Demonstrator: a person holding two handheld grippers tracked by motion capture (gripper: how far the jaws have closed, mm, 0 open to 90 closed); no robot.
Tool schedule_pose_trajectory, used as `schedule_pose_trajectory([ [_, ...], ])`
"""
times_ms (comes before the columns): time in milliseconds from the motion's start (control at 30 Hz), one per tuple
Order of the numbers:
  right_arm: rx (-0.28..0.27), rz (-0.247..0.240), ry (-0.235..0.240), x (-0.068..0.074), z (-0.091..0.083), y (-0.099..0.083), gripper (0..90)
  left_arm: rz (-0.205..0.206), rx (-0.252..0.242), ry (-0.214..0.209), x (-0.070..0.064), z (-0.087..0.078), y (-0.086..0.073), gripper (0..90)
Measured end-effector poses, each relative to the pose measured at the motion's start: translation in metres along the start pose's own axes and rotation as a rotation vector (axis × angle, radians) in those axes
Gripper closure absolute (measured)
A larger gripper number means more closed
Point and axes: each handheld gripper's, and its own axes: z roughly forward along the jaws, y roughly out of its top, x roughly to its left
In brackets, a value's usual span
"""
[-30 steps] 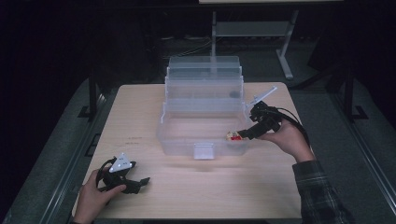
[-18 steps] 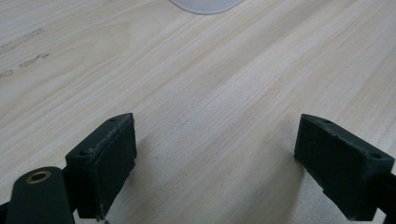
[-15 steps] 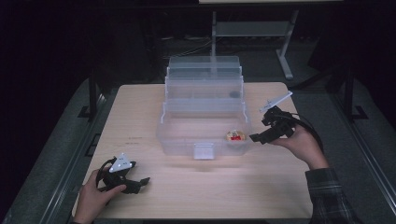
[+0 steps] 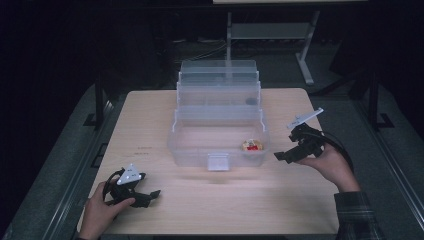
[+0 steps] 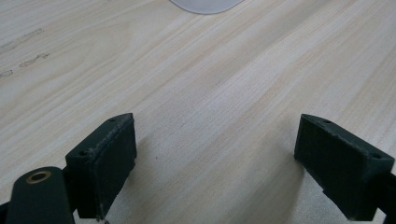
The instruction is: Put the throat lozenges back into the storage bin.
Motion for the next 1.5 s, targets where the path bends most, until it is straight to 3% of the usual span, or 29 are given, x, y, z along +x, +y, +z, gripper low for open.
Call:
schedule_pose_trajectory([
  [233,-0.004,0.023,-0.011,0.001,0.005,-0.017,3.2,0.0,0.0,0.0,0.0,0.0,0.0,11.9],
  [1067,-0.032,0.086,-0.062,0.007,0.016,-0.073,3.0,0.0,-0.003,0.001,0.0,0.0,0.0,11.9],
  [1500,-0.039,0.133,-0.072,0.012,0.024,-0.112,2.4,0.001,0.0,0.001,0.0,0.0,0.0,11.9],
])
